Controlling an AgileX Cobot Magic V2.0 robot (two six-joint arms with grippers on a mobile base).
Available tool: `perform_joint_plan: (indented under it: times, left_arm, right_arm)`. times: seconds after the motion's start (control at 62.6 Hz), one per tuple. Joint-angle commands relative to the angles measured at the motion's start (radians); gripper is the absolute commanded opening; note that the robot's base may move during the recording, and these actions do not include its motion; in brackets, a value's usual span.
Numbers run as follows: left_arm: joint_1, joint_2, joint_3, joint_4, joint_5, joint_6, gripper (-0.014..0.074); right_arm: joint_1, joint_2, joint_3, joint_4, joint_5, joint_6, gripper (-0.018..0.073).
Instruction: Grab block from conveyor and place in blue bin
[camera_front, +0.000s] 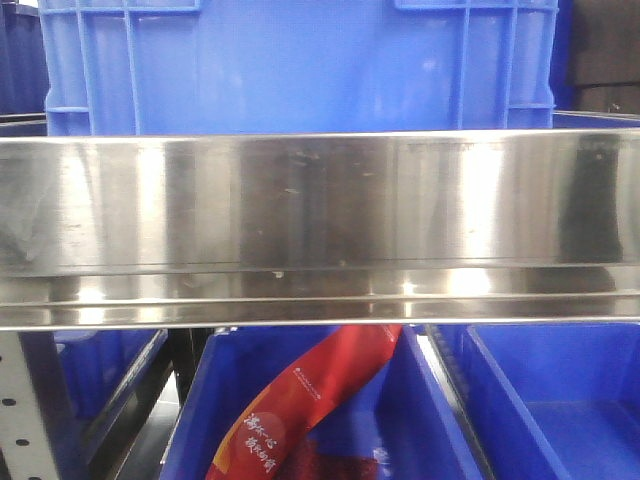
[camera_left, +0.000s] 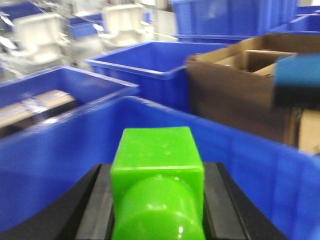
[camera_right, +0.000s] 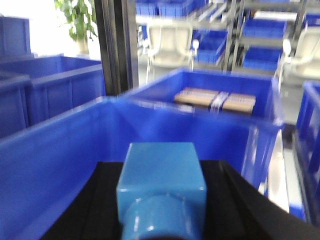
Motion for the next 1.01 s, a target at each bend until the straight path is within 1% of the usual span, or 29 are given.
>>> perform_joint_plan:
  times: [0.0,0.048,0.064,0.112,0.176,0.192,0.24,0.287,0.367,0.431,0.479,0.543,0.623,0.671,0.735,0.751,0.767,0.815,0.831,0.847,0.862,0.878,0.958,0.99]
  left_arm:
    - [-0.024,0.059,-0.043,-0.011,-0.032,-0.062,-0.0102]
    - [-0.031,0.08,-0.043,-0.011,-0.041,-0.064,-0.0064]
    - [-0.031,0.084,-0.043,-0.011,-0.041,-0.064,-0.0039]
    - [-0.036,0.092,-0.043,-0.011,-0.032,-0.064,0.0022]
    - [-0.036,0.104,-0.043,-0.011,-0.009,-0.064,0.0141]
    - [-0.036,0.106,-0.043,-0.011,-0.007,-0.064,0.0181]
    - [-0.036,0.109,-0.043,-0.011,-0.002,-0.064,0.0274]
    - [-0.036,0.109,-0.043,-0.011,-0.002,-0.064,0.0352]
    - [-0.036,0.109,-0.043,-0.011,-0.002,-0.064,0.0428]
    - [-0.036,0.109,-0.043,-0.01,-0.002,-0.064,0.0451]
    - [-0.036,0.109,-0.043,-0.01,-0.002,-0.064,0.0445]
    - [-0.036,0.099,-0.043,-0.01,-0.002,-0.064,0.0407]
    - [-0.036,0.084,-0.043,-0.007,0.0,-0.064,0.0304]
    - [-0.036,0.075,-0.043,0.003,0.006,-0.064,0.0217]
    - [-0.036,0.071,-0.043,0.02,0.021,-0.064,0.008]
    - [-0.036,0.071,-0.043,0.029,0.026,-0.064,0.0036]
    - [-0.036,0.071,-0.043,0.037,0.03,-0.064,0.0006]
    - [-0.032,0.071,-0.043,0.064,0.048,-0.064,-0.0085]
    - [-0.03,0.071,-0.043,0.068,0.06,-0.066,-0.0111]
    - [-0.025,0.071,-0.043,0.068,0.068,-0.071,-0.0111]
    - [-0.018,0.067,-0.043,0.063,0.081,-0.106,-0.0111]
    - [-0.01,0.062,-0.043,0.064,0.091,-0.15,-0.0111]
    - [0.024,0.034,-0.043,0.071,0.114,-0.324,-0.0111]
    - [0.039,0.018,-0.041,0.083,0.121,-0.366,-0.0111]
  right_arm:
    - [0.005,0.018,-0.01,0.006,-0.005,-0.003,-0.016]
    - [0.014,0.031,-0.01,0.006,-0.007,-0.003,-0.0134]
    - [0.018,0.034,-0.01,0.006,-0.007,-0.003,-0.012]
    - [0.026,0.043,-0.01,0.006,-0.007,-0.003,-0.0052]
    - [0.039,0.063,-0.01,0.006,-0.007,-0.003,0.0075]
    - [0.042,0.071,-0.01,0.006,-0.007,-0.003,0.0125]
    - [0.044,0.083,-0.01,0.006,-0.007,-0.003,0.023]
    - [0.046,0.095,-0.01,0.006,-0.001,-0.003,0.0362]
    - [0.046,0.1,-0.01,0.006,0.007,-0.003,0.0482]
    - [0.046,0.098,-0.011,0.006,0.004,-0.003,0.0508]
    - [0.046,0.091,-0.015,0.006,0.0,-0.003,0.0498]
    - [0.046,0.077,-0.031,0.006,0.023,-0.003,0.0453]
    - [0.044,0.06,-0.05,0.006,0.056,-0.003,0.0358]
    - [0.044,0.05,-0.052,0.006,0.063,-0.003,0.0277]
    - [0.042,0.045,-0.052,0.006,0.066,-0.003,0.0141]
    - [0.042,0.045,-0.052,0.006,0.066,-0.003,0.0112]
    - [0.037,0.045,-0.052,0.006,0.069,-0.003,0.0069]
    - [0.027,0.047,-0.052,0.004,0.077,-0.003,-0.0017]
    - [0.021,0.047,-0.052,0.004,0.085,-0.003,-0.006]
    - [0.016,0.047,-0.052,0.004,0.091,-0.003,-0.0088]
    - [0.004,0.042,-0.052,0.004,0.104,-0.003,-0.0141]
    - [-0.005,0.038,-0.052,0.004,0.117,-0.003,-0.0167]
    - [-0.044,-0.002,-0.052,0.006,0.173,-0.003,-0.016]
    - [-0.059,-0.02,-0.05,0.006,0.189,-0.003,-0.016]
